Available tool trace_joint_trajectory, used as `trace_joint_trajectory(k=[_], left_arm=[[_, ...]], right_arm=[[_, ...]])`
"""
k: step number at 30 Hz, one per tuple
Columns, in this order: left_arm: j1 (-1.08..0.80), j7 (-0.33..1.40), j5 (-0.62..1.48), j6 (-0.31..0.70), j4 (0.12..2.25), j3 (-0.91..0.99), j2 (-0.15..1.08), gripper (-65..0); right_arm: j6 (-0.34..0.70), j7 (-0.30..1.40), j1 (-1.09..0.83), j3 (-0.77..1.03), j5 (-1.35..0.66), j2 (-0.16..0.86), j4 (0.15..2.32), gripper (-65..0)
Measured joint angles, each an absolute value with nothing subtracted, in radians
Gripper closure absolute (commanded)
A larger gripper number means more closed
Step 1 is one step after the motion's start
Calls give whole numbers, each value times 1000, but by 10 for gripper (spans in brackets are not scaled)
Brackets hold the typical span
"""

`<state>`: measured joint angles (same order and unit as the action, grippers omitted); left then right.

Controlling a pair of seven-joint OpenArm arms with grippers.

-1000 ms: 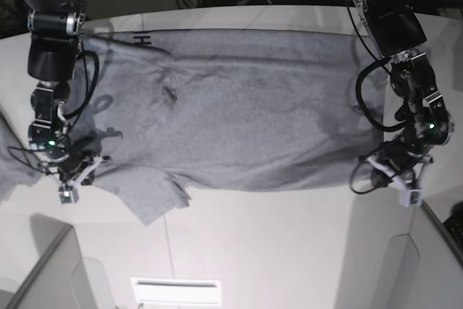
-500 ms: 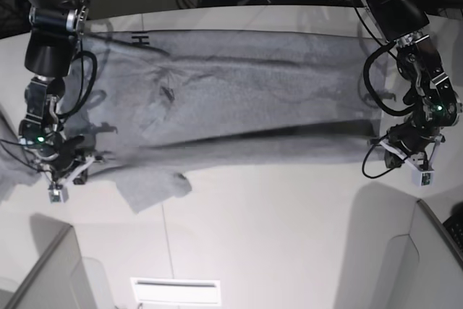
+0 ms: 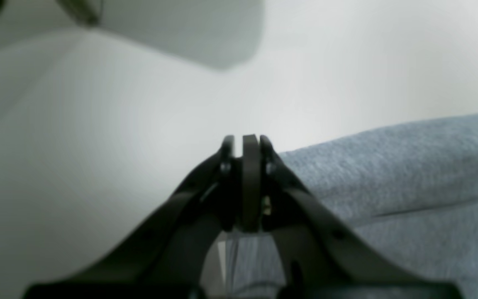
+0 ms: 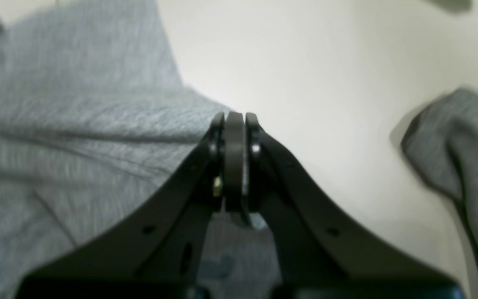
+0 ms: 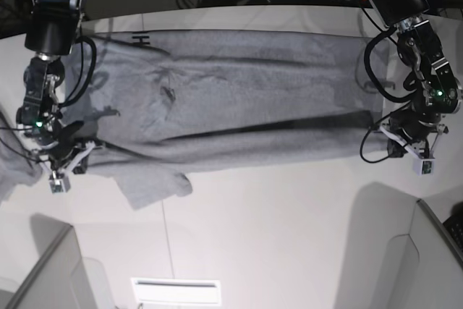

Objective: Fold the T-shirt properly
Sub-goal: 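Lift the side edge with both grippers and fold it over the body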

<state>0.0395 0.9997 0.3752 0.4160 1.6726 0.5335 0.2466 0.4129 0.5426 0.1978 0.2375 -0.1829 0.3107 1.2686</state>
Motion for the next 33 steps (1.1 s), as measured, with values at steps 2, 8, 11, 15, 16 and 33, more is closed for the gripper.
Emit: trace_joint_trajectory(k=[2,8,11,15,16,33], left_arm=[[28,1001,375,416,1686,533,247,0],[-5,994,378,416,1755,533,245,0],[-15,1000,375,416,1759,533,244,0],[-16,1000,376,416,1771,533,244,0],[-16,999,376,416,1777,533,244,0],[-65,999,376,416,1813,533,247,0]], right_arm=[[413,545,181,238,-182,310,1287,0],[418,564,159,317,-184,296,1355,0],[420,611,142,339,-185,287,1394,0],[465,633,137,339,-183,288,1432,0],[466,641,134,339,-183,288,1445,0],[484,802,20,426,-191,284,1641,0]])
